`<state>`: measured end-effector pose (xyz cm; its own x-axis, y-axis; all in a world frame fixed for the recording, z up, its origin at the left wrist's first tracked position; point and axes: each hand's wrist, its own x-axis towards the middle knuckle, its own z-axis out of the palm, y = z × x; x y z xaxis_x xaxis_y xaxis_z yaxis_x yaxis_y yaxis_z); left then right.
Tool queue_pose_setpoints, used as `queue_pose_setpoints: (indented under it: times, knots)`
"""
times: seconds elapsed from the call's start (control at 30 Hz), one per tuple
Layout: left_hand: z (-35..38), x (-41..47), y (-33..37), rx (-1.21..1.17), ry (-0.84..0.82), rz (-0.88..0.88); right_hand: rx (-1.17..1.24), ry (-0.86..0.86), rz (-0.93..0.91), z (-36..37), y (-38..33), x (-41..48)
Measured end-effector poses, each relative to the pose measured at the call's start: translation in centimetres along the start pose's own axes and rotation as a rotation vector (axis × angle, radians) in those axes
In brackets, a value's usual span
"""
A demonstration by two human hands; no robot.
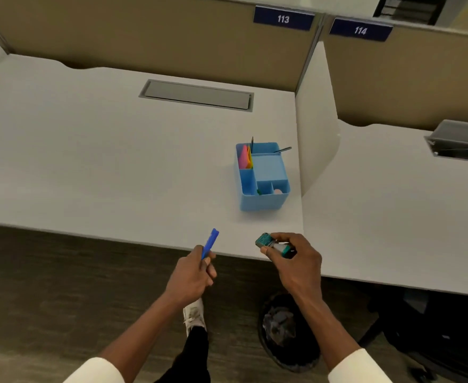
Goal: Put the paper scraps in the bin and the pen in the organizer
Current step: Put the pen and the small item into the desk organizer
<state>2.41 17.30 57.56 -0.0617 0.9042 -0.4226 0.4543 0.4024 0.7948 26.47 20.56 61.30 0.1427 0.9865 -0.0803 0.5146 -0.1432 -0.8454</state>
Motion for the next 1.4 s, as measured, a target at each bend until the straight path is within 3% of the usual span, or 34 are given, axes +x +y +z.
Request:
queue_pose_setpoints:
  times: [0.23, 0.43, 0.67, 0.87, 1.1, 1.27, 1.4]
  knots:
    - [-5.2, 7.5, 2.1, 0.068, -0.038, 0.095, -0.034, 0.125, -0.193, 2.0, -5.4, 8.5]
    - [-7.3, 11.9, 3.1, 0.103, -0.114, 0.138, -0.183, 0.102, -0.234, 3.3, -7.2, 14.2]
    - [-6.6, 13.9, 3.0, 0.07, -0.104, 0.128, -0.349, -0.098, -0.27, 4.4, -7.2, 18.2]
    - [-5.6, 13.7, 3.8, 0.023, -0.033, 0.056, -0.7, -0.343, -0.369, 5.9, -6.7, 20.1]
    - [-4.0, 13.2, 4.8, 0.022, -0.007, 0.008, -0.87, -0.419, -0.395, 6.6, -7.0, 20.9]
    - [-2.8, 13.2, 5.8, 0.017, 0.009, -0.009, -0.722, -0.388, -0.334, 6.6, -6.5, 21.2]
    - [-2.0, 12.7, 7.7, 0.004, 0.01, 0.037, -0.325, -0.293, -0.209, 5.7, -6.8, 20.4]
